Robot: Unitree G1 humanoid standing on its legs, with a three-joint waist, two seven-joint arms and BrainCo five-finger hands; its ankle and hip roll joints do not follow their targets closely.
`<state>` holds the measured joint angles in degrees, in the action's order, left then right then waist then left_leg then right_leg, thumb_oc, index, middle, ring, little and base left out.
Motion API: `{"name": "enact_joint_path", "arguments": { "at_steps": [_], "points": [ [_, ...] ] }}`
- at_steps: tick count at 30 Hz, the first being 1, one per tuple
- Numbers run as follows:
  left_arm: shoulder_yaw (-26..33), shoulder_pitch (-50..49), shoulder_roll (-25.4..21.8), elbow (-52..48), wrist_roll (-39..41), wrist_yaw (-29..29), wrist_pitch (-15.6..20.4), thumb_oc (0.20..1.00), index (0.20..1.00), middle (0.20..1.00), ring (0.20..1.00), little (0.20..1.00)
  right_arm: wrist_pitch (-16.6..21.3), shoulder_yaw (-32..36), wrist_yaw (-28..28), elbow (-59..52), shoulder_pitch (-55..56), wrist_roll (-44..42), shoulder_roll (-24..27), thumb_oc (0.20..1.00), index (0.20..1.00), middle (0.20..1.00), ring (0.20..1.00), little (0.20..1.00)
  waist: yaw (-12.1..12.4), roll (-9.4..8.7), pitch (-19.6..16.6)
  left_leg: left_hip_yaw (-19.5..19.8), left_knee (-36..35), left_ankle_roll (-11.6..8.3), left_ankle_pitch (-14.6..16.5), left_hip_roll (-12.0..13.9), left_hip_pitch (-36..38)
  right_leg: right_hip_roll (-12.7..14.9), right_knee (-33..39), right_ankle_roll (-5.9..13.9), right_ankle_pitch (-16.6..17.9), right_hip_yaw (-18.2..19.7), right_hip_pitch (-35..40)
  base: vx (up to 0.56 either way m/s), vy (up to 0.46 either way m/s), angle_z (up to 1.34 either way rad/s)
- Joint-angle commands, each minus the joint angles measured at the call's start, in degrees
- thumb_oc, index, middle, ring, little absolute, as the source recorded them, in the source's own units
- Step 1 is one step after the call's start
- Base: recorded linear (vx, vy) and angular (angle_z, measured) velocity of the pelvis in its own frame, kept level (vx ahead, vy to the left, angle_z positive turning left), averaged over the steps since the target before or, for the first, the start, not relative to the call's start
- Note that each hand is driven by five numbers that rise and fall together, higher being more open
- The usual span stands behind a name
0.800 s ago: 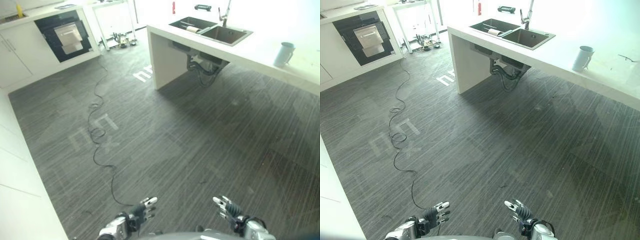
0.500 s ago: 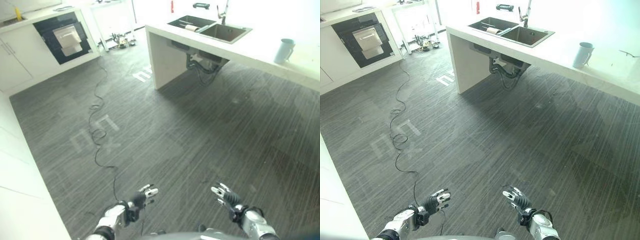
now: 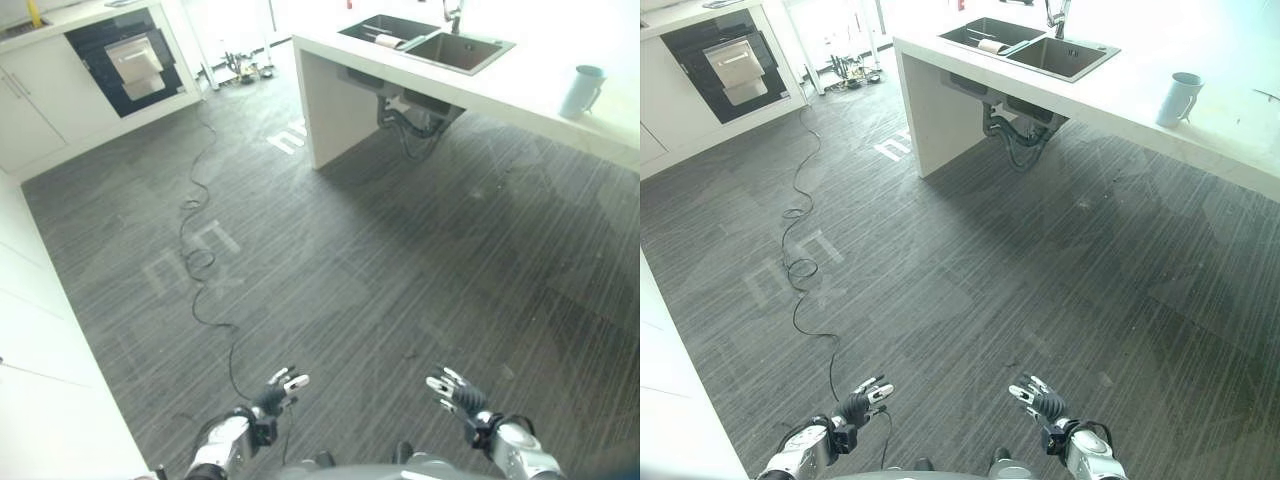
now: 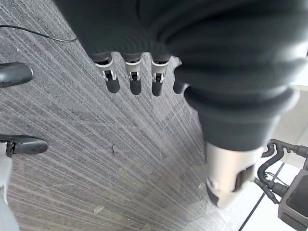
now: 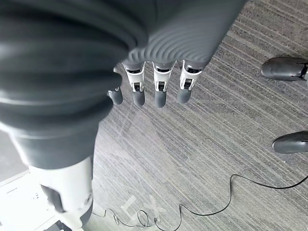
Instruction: Place the dishes in the dishwasher.
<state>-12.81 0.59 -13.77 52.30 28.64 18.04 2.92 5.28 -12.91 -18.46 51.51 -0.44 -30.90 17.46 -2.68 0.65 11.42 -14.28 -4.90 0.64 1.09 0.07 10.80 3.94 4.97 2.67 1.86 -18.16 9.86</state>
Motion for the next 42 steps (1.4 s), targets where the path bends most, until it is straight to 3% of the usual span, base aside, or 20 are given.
{"name": "enact_joint_path", "arguments": {
  "at_steps": [1, 3, 10, 15, 17, 18, 21, 22, 23, 26, 29, 30, 32, 33, 34, 35, 38, 40, 41, 42],
  "points": [
    [0.39, 3.30, 1.04, -0.07, 2.17, 0.07, 2.25, 1.000, 1.000, 1.000, 1.000, 1.000, 0.88, -0.69, -0.20, -0.60, -3.16, -1.45, 0.30, 1.000, 1.000, 1.000, 1.000, 1.000, 0.53, 1.17, -0.96, 0.34, 0.83, -4.11, 0.14, 4.33, -1.51, 1.32, -4.35, 3.45, -6.05, 0.70, -0.56, -0.02, -0.036, 0.04],
    [-0.08, 3.34, 0.78, -0.36, -1.05, 0.89, 1.88, 1.000, 1.000, 1.000, 1.000, 1.000, 0.74, -0.63, 0.57, -0.85, -3.57, -0.64, 0.57, 1.000, 1.000, 1.000, 1.000, 1.000, 0.76, 1.20, -0.74, 0.81, 0.88, -4.29, -0.18, 4.50, -1.69, 1.14, -4.56, 3.29, -6.08, 0.54, -0.68, -0.04, -0.052, 0.07],
    [-0.46, 4.28, 1.11, -3.12, 3.61, 0.67, 2.08, 1.000, 1.000, 1.000, 1.000, 1.000, 2.40, -0.97, 3.40, -2.17, -3.51, -0.53, 1.13, 1.000, 1.000, 1.000, 1.000, 1.000, 0.89, 1.42, -0.44, 1.86, 0.66, -4.65, -0.60, 4.80, -1.77, 0.49, -4.79, 2.85, -6.60, 0.48, -0.52, -0.01, -0.069, 0.08],
    [-0.81, 4.06, 1.73, -4.85, 4.40, -2.97, 0.60, 1.000, 1.000, 1.000, 1.000, 1.000, 0.92, -1.41, 6.14, -6.93, -3.29, 1.06, 1.94, 1.000, 1.000, 1.000, 1.000, 1.000, 0.29, 1.19, 0.48, 1.09, 1.92, -6.44, -2.02, 6.80, -3.35, -0.34, -4.90, 2.22, -6.94, 0.20, -1.00, -0.05, -0.112, 0.02],
    [0.09, 4.53, 1.51, -5.34, 5.50, -4.20, 0.36, 1.000, 1.000, 1.000, 1.000, 1.000, 0.32, -1.31, 6.58, -8.37, -3.31, 1.38, 2.80, 1.000, 1.000, 1.000, 1.000, 1.000, -0.10, 0.79, 1.25, 0.52, 5.30, -7.13, -2.19, 7.91, -5.65, -0.46, -5.35, 1.64, -7.05, 0.49, -1.54, -0.10, -0.142, 0.19],
    [1.08, 4.84, 1.55, -5.07, 5.49, -3.69, 1.30, 1.000, 1.000, 1.000, 1.000, 1.000, -0.18, -1.30, 6.50, -9.25, -3.65, 1.02, 3.48, 1.000, 1.000, 1.000, 1.000, 1.000, -0.20, -0.32, 2.29, 0.38, 13.07, -6.58, 0.52, 8.42, -8.43, 0.43, -6.74, 0.98, -7.05, 0.66, -2.66, -0.10, -0.191, 0.25],
    [1.23, 4.87, 1.45, -5.12, 5.90, -2.75, 2.61, 1.000, 1.000, 1.000, 1.000, 1.000, -0.17, -1.00, 5.92, -9.60, -3.75, 0.76, 3.95, 1.000, 1.000, 1.000, 1.000, 1.000, 0.14, -1.37, 3.47, 0.50, 24.37, -5.42, 1.73, 7.73, -13.13, 0.95, -8.02, -0.22, -7.27, 0.79, -3.25, 0.00, -0.195, 0.09],
    [1.46, 4.60, 1.33, -5.71, 5.72, -0.50, 2.19, 1.000, 1.000, 1.000, 1.000, 1.000, 0.67, -0.42, 5.42, -8.63, -3.16, 0.04, 3.96, 1.000, 1.000, 1.000, 1.000, 1.000, 0.62, -1.35, 4.77, -0.24, 30.96, -6.33, -0.15, 9.12, -17.50, -0.03, -8.32, -0.88, -8.62, 0.94, -1.56, 0.08, -0.187, 0.08],
    [1.42, 4.51, 1.34, -5.97, 5.50, -0.15, 2.16, 1.000, 1.000, 1.000, 1.000, 1.000, 0.85, -0.30, 5.35, -8.48, -3.14, 0.00, 3.95, 1.000, 1.000, 1.000, 1.000, 1.000, 0.69, -1.29, 4.96, -1.27, 30.21, -6.02, -2.32, 9.49, -18.48, -0.08, -8.32, -1.23, -8.05, 0.63, -1.84, 0.16, -0.096, 0.30],
    [0.51, 3.22, 1.27, -8.05, 6.76, 4.31, 2.09, 1.000, 1.000, 1.000, 1.000, 1.000, 1.34, -0.14, 5.01, -8.40, -2.77, 0.59, 3.90, 1.000, 1.000, 1.000, 1.000, 1.000, 1.79, 0.30, 5.77, -0.83, 23.09, -7.58, -7.87, 9.37, -20.09, -1.36, -8.13, -1.13, -8.63, 1.25, 0.00, 0.19, 0.085, 0.33],
    [-0.22, 1.90, 0.86, -10.84, 7.50, 5.77, 1.80, 1.000, 1.000, 1.000, 1.000, 1.000, 0.54, -0.47, 6.24, -10.44, -1.92, 0.43, 4.41, 1.000, 1.000, 1.000, 1.000, 1.000, 3.06, 1.71, 6.04, -0.23, 13.65, -8.99, -13.72, 10.94, -22.31, -1.79, -7.24, -0.78, -8.72, 1.32, 1.65, 0.26, 0.177, -0.09],
    [-0.32, 1.75, 0.80, -11.05, 7.93, 6.48, 1.85, 1.000, 1.000, 1.000, 1.000, 1.000, 0.47, -0.71, 6.97, -10.98, -1.64, 0.08, 4.49, 1.000, 1.000, 1.000, 1.000, 1.000, 3.18, 1.85, 6.24, -1.34, 11.81, -9.42, -14.90, 11.89, -23.09, -1.54, -7.10, -0.66, -8.81, 0.77, 2.26, 0.27, 0.159, -0.09],
    [-0.19, 1.59, 0.61, -11.10, 9.01, 8.47, 1.61, 1.000, 1.000, 1.000, 1.000, 1.000, 0.93, -0.88, 7.45, -11.10, -1.23, -0.08, 4.69, 1.000, 1.000, 1.000, 1.000, 1.000, 2.73, 1.48, 6.46, -3.10, 11.13, -10.19, -14.40, 12.62, -23.00, -0.61, -7.64, -0.36, -10.03, -0.29, 3.21, 0.24, 0.154, 0.03],
    [-0.24, 1.51, 0.44, -10.92, 9.68, 10.13, 1.58, 1.000, 1.000, 1.000, 1.000, 1.000, 1.49, -0.94, 7.76, -11.02, -1.07, -0.04, 4.77, 1.000, 1.000, 1.000, 1.000, 1.000, 2.21, 1.68, 6.35, -5.77, 10.91, -10.08, -13.88, 13.82, -22.31, -0.36, -8.42, -0.15, -10.44, -1.51, 3.16, 0.29, 0.257, 0.21],
    [-0.28, 1.30, 0.41, -11.13, 9.38, 11.35, 0.98, 1.000, 1.000, 1.000, 1.000, 1.000, 1.87, -1.06, 8.45, -10.89, -0.85, -0.30, 4.69, 1.000, 1.000, 1.000, 1.000, 1.000, 1.60, 1.50, 6.09, -9.18, 10.03, -9.72, -12.71, 14.86, -20.65, 0.40, -9.91, 0.20, -11.56, -2.76, 3.30, 0.30, 0.259, 0.29],
    [-0.42, 1.14, 0.46, -11.32, 9.37, 11.07, 0.67, 1.000, 1.000, 1.000, 1.000, 1.000, 1.66, -1.02, 8.52, -10.90, -0.70, -0.32, 4.60, 1.000, 1.000, 1.000, 1.000, 1.000, 1.83, 1.34, 6.04, -9.06, 10.05, -9.53, -12.14, 14.52, -20.44, 0.72, -10.61, 0.37, -12.12, -2.67, 3.56, 0.41, 0.308, 0.10],
    [-0.61, 0.31, 0.07, -12.60, 9.06, 10.13, 0.72, 1.000, 1.000, 1.000, 1.000, 1.000, 1.32, -0.34, 6.59, -11.24, 0.34, 1.75, 3.59, 1.000, 1.000, 1.000, 1.000, 1.000, 3.67, 0.12, 4.71, -8.01, 10.73, -6.26, -7.68, 11.14, -20.04, 1.85, -13.86, 1.68, -16.27, -1.73, 6.61, 0.35, 0.251, -0.15],
    [-0.68, 0.53, -0.41, -12.58, 8.41, 10.00, 0.60, 1.000, 1.000, 1.000, 1.000, 1.000, 1.28, 0.11, 6.77, -11.39, 0.57, 2.03, 2.92, 1.000, 1.000, 1.000, 1.000, 1.000, 4.02, -0.25, 4.04, -8.38, 10.36, -5.02, -6.61, 9.73, -19.43, 2.60, -16.25, 2.46, -17.73, -1.88, 7.13, 0.35, 0.379, -0.24],
    [-2.81, 2.94, -1.34, -11.34, 7.43, 9.48, 1.73, 1.000, 1.000, 1.000, 1.000, 1.000, 2.32, -0.16, 8.96, -13.00, 0.25, 1.48, 1.05, 1.000, 1.000, 1.000, 1.000, 1.000, 2.96, -0.97, 3.11, -7.58, 6.76, 0.22, -2.94, 3.31, -16.34, 6.06, -35.23, 8.20, -10.28, 0.78, 2.34, 0.47, 0.654, 0.19],
    [-3.73, 3.77, -1.66, -12.21, 7.36, 7.43, 1.55, 1.000, 1.000, 1.000, 1.000, 1.000, 2.05, -0.80, 10.04, -13.97, 0.38, 1.56, 0.22, 1.000, 1.000, 1.000, 1.000, 1.000, 2.38, -0.63, 3.38, -6.38, 4.99, 2.15, -1.53, 1.18, -14.28, 7.22, -46.08, 9.88, -5.31, 2.71, -3.07, 0.46, 0.671, 0.33]
  ]
}}
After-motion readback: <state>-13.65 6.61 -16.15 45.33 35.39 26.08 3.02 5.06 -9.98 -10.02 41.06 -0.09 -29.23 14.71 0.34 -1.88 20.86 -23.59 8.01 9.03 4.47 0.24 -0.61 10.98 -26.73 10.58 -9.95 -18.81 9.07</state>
